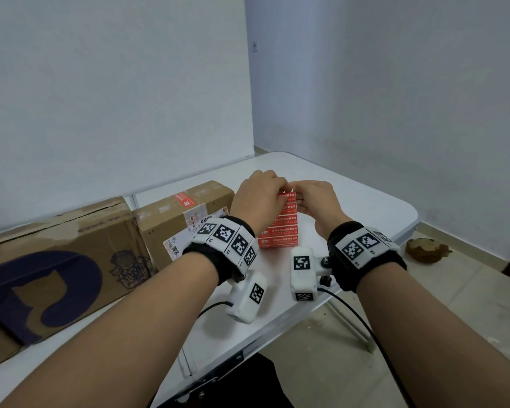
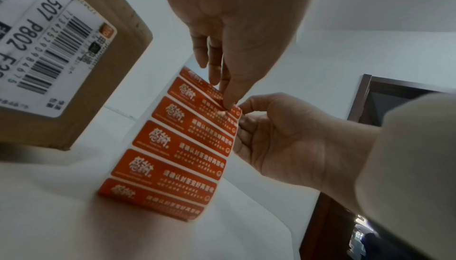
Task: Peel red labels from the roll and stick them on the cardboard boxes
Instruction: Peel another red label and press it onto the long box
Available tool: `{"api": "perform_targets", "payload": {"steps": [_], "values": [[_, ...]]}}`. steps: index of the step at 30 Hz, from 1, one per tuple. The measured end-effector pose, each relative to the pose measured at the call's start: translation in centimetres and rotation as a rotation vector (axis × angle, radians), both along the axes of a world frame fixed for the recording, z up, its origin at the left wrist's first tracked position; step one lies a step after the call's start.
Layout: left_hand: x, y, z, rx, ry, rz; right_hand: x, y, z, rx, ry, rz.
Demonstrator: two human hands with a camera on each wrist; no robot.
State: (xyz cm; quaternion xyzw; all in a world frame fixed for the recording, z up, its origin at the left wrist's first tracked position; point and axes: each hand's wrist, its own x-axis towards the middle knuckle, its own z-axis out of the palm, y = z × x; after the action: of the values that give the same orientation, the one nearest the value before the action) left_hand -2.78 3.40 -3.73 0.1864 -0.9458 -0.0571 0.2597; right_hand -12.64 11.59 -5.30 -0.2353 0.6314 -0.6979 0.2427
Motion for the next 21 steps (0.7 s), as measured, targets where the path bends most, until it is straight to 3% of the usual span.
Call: {"api": "perform_targets", "payload": {"steps": [17, 21], "values": [[-0.08, -0.46, 0.32, 0.064, 0.058, -0.025, 0.46, -0.32, 0.07, 0.018, 0.089, -0.017], [-0.34, -0.48, 0.45, -0.018, 0.012, -0.014, 0.5, -0.08, 0.16, 0.013, 0.06, -0.003]]}}
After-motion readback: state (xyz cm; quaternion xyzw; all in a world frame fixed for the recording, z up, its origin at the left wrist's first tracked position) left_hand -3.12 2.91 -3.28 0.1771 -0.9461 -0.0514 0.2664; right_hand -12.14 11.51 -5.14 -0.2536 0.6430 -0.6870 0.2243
